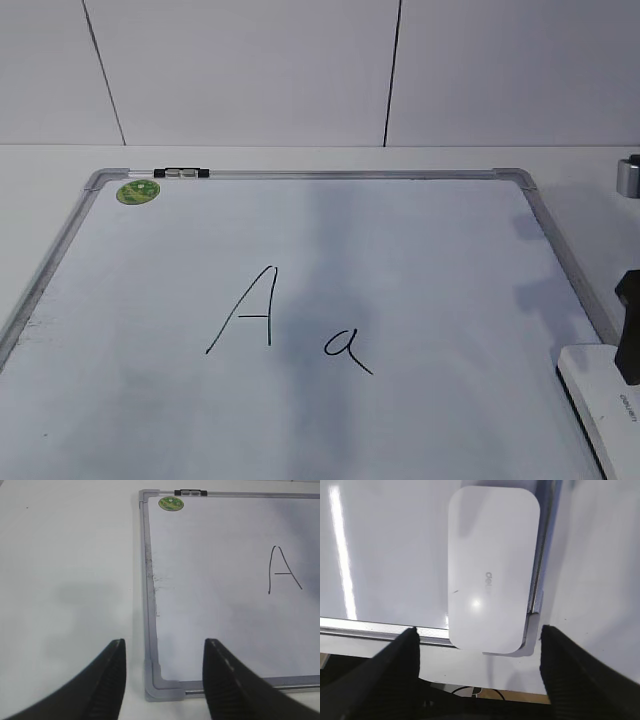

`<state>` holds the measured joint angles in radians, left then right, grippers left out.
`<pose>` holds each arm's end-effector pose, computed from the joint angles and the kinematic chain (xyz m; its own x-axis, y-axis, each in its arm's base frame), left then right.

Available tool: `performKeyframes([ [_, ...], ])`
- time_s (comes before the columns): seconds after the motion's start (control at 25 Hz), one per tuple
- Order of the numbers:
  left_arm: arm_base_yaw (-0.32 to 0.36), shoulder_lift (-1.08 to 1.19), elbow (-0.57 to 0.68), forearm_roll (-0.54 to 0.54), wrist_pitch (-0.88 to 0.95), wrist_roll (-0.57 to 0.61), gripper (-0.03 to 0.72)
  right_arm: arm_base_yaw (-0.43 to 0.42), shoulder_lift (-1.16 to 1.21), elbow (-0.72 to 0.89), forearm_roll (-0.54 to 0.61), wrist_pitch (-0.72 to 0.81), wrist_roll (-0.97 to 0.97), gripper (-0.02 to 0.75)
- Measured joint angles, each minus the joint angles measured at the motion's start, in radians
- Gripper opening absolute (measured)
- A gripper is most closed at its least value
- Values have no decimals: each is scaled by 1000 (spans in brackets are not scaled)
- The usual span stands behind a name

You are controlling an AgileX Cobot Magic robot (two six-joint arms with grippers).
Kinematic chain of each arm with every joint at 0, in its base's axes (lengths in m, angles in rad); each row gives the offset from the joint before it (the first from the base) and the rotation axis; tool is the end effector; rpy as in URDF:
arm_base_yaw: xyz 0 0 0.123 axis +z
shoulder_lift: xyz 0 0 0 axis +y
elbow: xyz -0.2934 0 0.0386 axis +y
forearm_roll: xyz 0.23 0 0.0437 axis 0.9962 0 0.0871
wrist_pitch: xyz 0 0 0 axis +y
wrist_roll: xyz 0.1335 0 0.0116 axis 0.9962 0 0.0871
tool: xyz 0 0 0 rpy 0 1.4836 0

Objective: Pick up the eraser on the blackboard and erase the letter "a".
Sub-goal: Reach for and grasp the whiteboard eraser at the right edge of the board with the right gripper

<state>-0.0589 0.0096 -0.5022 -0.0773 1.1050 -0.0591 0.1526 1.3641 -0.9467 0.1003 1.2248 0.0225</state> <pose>0.0041 -0.0095 0.2447 -0.5084 -0.0637 -0.8588 0.0710 0.9908 -0.1155 0.2035 0.0441 0.2314 -0.9953 -0.0961 -0.0120 -0.0968 0.9908 0.0950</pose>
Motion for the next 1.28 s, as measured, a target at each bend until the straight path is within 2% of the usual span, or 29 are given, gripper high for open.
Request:
performKeyframes([
  [0.16,0,0,0,-2,0,0,371,5,-3,7,-13,-6,12,592],
  [0.56,0,0,0,-4,0,0,371,5,-54,147,-16,-106,32,592],
  [0.88,0,0,0,-8,0,0,371,5,-57,190,-16,-204,34,592],
  [1.28,0,0,0,-8,0,0,371,5,-4,197,-2,-242,36,592],
])
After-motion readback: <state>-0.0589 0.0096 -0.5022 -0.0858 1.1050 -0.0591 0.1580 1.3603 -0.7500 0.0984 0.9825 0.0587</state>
